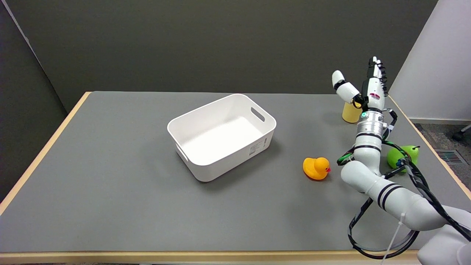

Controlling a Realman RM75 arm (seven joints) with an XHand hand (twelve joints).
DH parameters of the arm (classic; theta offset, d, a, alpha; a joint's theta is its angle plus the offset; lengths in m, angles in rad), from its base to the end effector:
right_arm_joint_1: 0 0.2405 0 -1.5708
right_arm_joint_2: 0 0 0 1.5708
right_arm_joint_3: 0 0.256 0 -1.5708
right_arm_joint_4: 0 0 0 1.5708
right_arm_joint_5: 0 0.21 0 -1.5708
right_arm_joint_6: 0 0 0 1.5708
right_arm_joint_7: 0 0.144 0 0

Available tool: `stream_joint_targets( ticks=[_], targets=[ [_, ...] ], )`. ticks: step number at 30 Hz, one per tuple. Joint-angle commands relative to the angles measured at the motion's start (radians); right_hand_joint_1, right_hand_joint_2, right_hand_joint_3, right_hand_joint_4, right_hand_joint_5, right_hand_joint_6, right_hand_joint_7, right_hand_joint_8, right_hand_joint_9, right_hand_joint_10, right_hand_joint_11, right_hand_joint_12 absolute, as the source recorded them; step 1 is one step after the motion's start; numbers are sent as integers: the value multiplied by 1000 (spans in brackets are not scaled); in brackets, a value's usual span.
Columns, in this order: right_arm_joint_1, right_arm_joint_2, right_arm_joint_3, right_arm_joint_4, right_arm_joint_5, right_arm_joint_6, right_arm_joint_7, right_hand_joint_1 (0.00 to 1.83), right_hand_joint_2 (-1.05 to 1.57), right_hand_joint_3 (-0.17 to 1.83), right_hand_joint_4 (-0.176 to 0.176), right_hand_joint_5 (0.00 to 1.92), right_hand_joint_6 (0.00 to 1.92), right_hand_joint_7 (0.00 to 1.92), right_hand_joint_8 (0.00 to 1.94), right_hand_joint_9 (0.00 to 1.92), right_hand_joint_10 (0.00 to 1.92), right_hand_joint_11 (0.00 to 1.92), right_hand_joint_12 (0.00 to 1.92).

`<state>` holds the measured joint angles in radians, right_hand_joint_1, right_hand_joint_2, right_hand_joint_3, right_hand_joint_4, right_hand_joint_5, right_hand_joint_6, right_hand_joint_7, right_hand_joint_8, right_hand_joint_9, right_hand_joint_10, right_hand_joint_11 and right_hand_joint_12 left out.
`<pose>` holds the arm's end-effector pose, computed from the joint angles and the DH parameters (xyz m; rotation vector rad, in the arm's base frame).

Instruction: Pick up the yellow cup.

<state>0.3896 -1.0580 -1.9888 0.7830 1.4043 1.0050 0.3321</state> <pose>-0.2555 -0.3717 0.4778 0.9247 -0.1287 1.0622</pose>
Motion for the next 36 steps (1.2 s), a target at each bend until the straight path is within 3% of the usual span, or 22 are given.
stream_joint_targets(
  ticks=[1, 11, 24, 36],
  targets=[
    [13, -42, -21, -44, 116, 60, -204, 543, 691, 624, -175, -1, -1, -1, -1, -1, -1, -1, -1],
    [44, -81, -58, -90, 165, 18, -168, 523, 692, 611, -176, -1, -1, -1, -1, -1, -1, -1, -1],
    [77, -89, -67, -106, 151, -9, 137, 512, 697, 620, -161, -1, -1, -1, -1, -1, -1, -1, -1],
    [83, -68, -14, -156, 141, 56, 253, 529, 704, 575, -145, -1, -1, -1, -1, -1, -1, -1, -1]
  ],
)
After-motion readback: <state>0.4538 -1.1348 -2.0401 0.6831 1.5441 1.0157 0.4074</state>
